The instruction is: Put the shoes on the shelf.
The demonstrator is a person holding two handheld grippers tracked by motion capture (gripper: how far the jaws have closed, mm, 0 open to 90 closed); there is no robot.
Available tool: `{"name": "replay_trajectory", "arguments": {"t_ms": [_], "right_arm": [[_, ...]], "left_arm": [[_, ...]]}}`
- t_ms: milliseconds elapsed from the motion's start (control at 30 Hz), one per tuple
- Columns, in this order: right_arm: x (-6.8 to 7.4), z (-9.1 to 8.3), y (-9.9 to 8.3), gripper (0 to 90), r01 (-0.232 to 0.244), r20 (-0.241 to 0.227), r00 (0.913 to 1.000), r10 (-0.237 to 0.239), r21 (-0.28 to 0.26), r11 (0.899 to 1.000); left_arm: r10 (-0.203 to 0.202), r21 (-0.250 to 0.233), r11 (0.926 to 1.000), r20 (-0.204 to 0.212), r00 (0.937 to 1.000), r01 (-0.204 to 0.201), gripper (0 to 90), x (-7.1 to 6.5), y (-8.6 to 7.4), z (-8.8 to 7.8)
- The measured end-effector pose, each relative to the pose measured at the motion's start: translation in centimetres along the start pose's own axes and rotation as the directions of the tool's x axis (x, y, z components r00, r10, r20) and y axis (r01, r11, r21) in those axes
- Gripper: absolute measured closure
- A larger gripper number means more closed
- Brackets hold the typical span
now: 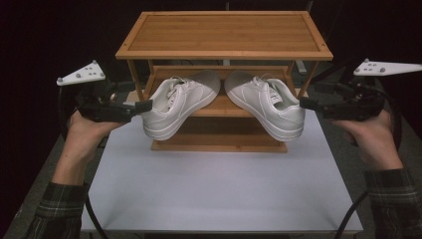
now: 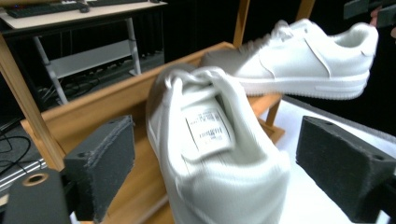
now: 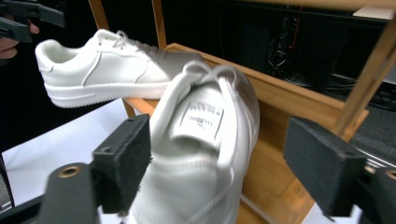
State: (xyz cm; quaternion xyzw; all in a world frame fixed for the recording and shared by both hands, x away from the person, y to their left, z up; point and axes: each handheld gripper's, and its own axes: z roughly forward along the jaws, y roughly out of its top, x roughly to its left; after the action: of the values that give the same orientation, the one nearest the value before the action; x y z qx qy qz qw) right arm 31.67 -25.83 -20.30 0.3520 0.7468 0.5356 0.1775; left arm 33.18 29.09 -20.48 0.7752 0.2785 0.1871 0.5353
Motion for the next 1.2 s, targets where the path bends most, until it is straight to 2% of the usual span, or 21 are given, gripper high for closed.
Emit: {"name": "replay_trajectory", "arguments": {"t_ms": [33,67,267,333,367,400,433,533,633,933,1133,1200], "right_arm": [[0.0,-0.2,-0.5,21.2,0.0,-0.007,1.0,0.0,-0.004,1.0],[0.0,-0.3,-0.9,20.7,-0.003,-0.013,0.9999,0.003,-0.004,1.0],[0.3,-0.4,-3.8,18.4,0.006,-0.043,0.999,-0.006,0.004,1.0],[0.3,-0.1,-4.7,18.2,0.013,-0.05,0.9987,-0.013,0.003,1.0],[0.3,0.1,-5.2,18.2,0.013,-0.058,0.9982,-0.013,0.007,1.0],[0.3,0.1,-5.2,18.2,0.013,-0.058,0.9982,-0.013,0.007,1.0],[0.3,0.6,-6.1,18.2,0.011,-0.077,0.997,-0.01,0.015,1.0],[0.4,1.4,-7.1,18.2,0.016,-0.084,0.9964,-0.013,0.032,0.999],[0.5,2.3,-7.6,17.7,0.024,-0.08,0.9966,-0.019,0.052,0.998],[0.6,3.4,-7.5,15.4,0.027,-0.132,0.991,-0.02,0.052,0.998],[1.1,4.1,-7.0,13.9,0.039,-0.131,0.9908,-0.031,0.058,0.998],[1.1,4.1,-7.0,13.9,0.04,-0.128,0.9912,-0.032,0.059,0.997]], "left_arm": [[0.0,0.0,1.0,0.0,1.0,0.0,10.1,0.0,0.0,0.0],[-0.004,0.006,1.0,0.016,0.9999,0.003,10.0,-0.2,-0.9,-0.1],[-0.006,0.018,0.9998,0.027,0.9996,0.005,9.3,-0.4,-4.1,0.3],[-0.01,0.025,0.9996,0.037,0.9993,0.01,9.3,-0.4,-5.2,0.8],[-0.01,0.025,0.9996,0.037,0.9993,0.01,9.3,-0.4,-5.2,0.8],[-0.013,0.033,0.9994,0.042,0.999,0.012,9.3,-0.3,-5.6,1.0],[-0.017,0.039,0.9991,0.057,0.9982,0.015,9.3,-0.4,-6.5,1.6],[-0.016,0.042,0.999,0.062,0.998,0.013,9.3,-0.4,-7.2,2.2],[-0.005,0.034,0.9994,0.067,0.9977,0.003,9.3,-0.3,-7.4,2.8],[0.008,0.026,0.9996,0.069,0.9976,-0.01,9.9,-0.2,-7.1,3.3],[0.01,0.024,0.9996,0.059,0.9982,-0.011,10.0,-0.7,-6.8,3.5],[0.016,0.031,0.9994,0.07,0.9974,-0.018,10.5,-0.9,-6.7,3.9]]}}
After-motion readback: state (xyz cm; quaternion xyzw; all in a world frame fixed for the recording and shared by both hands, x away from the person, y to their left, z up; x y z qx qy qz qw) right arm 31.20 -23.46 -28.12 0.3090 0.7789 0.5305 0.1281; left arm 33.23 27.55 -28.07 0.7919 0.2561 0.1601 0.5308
